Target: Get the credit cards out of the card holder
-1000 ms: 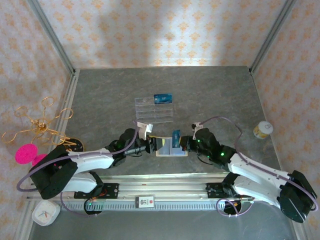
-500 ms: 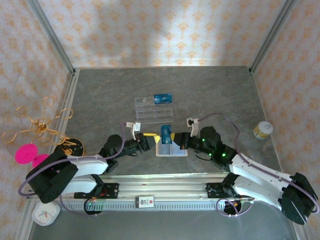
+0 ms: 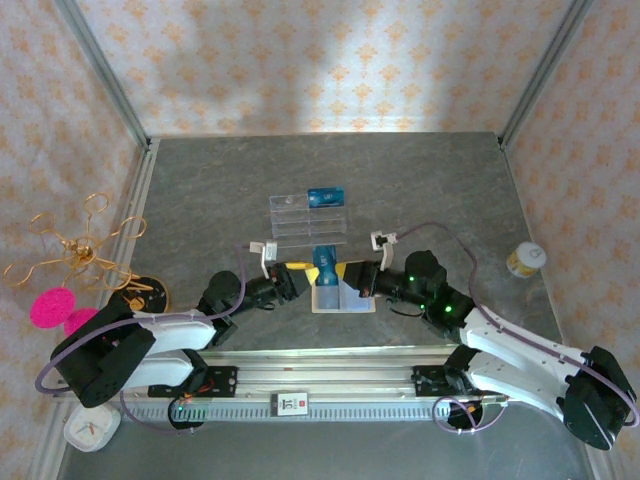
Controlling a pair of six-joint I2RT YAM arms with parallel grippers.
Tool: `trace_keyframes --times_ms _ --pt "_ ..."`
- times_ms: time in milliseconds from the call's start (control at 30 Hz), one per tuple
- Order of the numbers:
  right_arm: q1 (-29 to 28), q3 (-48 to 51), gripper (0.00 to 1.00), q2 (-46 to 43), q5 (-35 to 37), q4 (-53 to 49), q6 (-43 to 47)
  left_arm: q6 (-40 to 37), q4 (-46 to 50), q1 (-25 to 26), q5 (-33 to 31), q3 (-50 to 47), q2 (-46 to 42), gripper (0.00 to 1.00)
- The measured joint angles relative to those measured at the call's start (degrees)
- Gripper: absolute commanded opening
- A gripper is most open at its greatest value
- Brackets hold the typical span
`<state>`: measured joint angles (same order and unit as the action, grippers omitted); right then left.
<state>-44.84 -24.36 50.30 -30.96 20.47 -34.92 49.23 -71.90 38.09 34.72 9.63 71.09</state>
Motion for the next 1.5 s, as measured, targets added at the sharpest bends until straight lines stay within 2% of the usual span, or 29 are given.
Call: trace_keyframes --times_ms 67,167,333,433,467,600,667,833,967,1100,1300,1500 --pt "-0.1 -0.2 0.00 0.2 -0.1 0.8 -0.2 0.5 -0.7 -0.1 0.5 0.0 0.0 0.35" --pt "-0.2 -0.7 0.00 1.3 -0.1 2.0 -0.3 1.3 -2.4 -0.3 1.2 -0.1 0.1 0.30" --pt "-0.2 -1.2 0.00 3.6 0.7 3.0 -0.4 2.9 -5.6 -0.3 2.2 -0.7 0.3 0.09" --pt "-0.3 -1.3 0.00 4.2 1.4 3.1 -0.4 3.3 -6.1 -0.3 2.3 -0.8 0.4 0.00" --pt "-0.3 -1.4 0.00 4.3 1.6 3.1 -0.4 3.3 -6.0 -0.4 2.3 -0.8 0.4 0.00" --pt "-0.7 -2.5 0.25 3.8 5.2 -0.6 0.4 1.8 -1.7 -0.4 2.3 0.0 -1.1 0.00" --pt "-0.4 -3.7 0.29 2.4 9.0 -5.1 1.5 -0.4 3.5 -0.4 2.3 1.5 -3.1 0.00" --pt "2.1 -4.9 0.31 -6.2 18.0 -14.3 4.2 -11.7 26.5 -0.3 -1.8 12.7 -8.8 0.00" --pt "2.5 -4.6 0.32 -9.3 21.2 -17.7 4.9 -23.7 44.2 -0.3 -8.2 26.2 -7.6 0.00" --pt "2.7 -3.3 0.33 -9.4 22.9 -20.9 5.0 -40.2 61.0 -0.7 -13.0 43.8 -0.4 0.00" --pt "3.1 -2.3 0.36 -9.3 23.7 -24.1 5.6 -67.3 84.7 -3.0 -14.1 68.6 13.4 0.00" --pt "6.6 -1.8 0.37 -8.4 22.9 -25.3 5.7 -82.3 101.3 -9.9 -9.6 86.6 25.2 0.00"
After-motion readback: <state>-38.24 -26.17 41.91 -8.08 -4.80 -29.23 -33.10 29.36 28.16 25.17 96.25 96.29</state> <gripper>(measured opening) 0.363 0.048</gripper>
